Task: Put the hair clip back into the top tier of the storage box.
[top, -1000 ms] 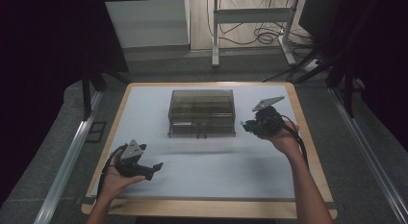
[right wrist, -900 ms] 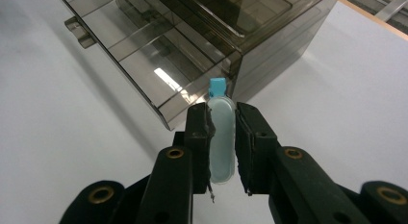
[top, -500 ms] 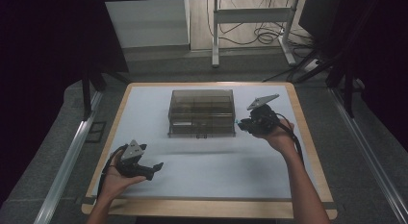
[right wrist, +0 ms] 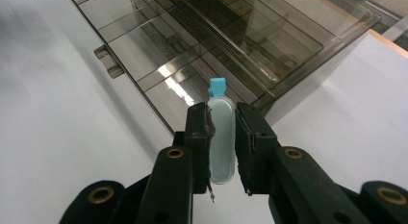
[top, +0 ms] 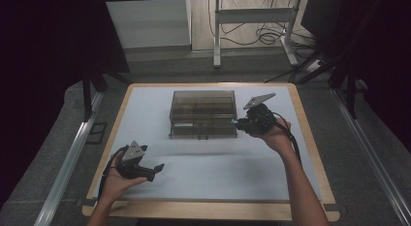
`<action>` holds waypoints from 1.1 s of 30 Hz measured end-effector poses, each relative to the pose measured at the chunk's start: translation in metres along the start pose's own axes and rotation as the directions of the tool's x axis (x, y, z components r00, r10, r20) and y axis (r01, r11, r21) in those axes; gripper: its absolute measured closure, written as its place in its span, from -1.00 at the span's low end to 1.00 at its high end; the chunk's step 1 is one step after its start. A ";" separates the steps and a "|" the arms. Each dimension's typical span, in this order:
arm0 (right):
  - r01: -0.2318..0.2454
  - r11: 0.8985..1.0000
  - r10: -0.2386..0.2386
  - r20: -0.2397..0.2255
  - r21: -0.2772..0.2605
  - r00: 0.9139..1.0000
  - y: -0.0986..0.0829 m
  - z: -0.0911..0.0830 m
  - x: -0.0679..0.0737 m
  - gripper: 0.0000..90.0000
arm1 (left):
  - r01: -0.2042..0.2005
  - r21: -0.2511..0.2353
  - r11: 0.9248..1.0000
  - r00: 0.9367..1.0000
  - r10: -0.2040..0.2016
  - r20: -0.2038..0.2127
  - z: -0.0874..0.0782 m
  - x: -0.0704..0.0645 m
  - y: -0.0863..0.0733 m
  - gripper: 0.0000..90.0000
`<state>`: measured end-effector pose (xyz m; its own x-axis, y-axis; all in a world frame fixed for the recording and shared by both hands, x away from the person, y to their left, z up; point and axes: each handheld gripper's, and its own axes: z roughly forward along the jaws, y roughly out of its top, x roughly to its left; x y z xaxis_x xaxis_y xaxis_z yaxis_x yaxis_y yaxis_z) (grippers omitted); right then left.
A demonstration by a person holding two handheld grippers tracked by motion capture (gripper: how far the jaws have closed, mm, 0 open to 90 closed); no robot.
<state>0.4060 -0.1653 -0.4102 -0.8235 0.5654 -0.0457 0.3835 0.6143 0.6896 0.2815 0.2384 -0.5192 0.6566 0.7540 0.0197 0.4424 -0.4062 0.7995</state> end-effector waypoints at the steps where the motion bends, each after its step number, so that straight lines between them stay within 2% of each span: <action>1: 0.011 1.000 -0.011 0.002 -0.005 1.000 0.002 0.001 0.001 0.66 | 0.000 0.000 1.000 1.000 0.000 0.001 0.000 0.000 0.000 -0.89; 12: 0.024 1.000 -0.024 -0.015 -0.003 1.000 0.013 0.007 0.009 0.66 | 0.000 -0.003 1.000 1.000 0.000 0.002 0.000 0.000 0.000 -0.88; 33: 0.030 0.999 -0.029 -0.041 0.017 0.999 0.020 0.027 0.016 0.66 | -0.012 -0.009 1.000 1.000 0.013 0.009 -0.002 -0.001 0.000 -0.88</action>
<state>0.4116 -0.1293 -0.4167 -0.8507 0.5243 -0.0366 0.3657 0.6406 0.6752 0.2796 0.2386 -0.5180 0.6675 0.7442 0.0245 0.4286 -0.4109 0.8047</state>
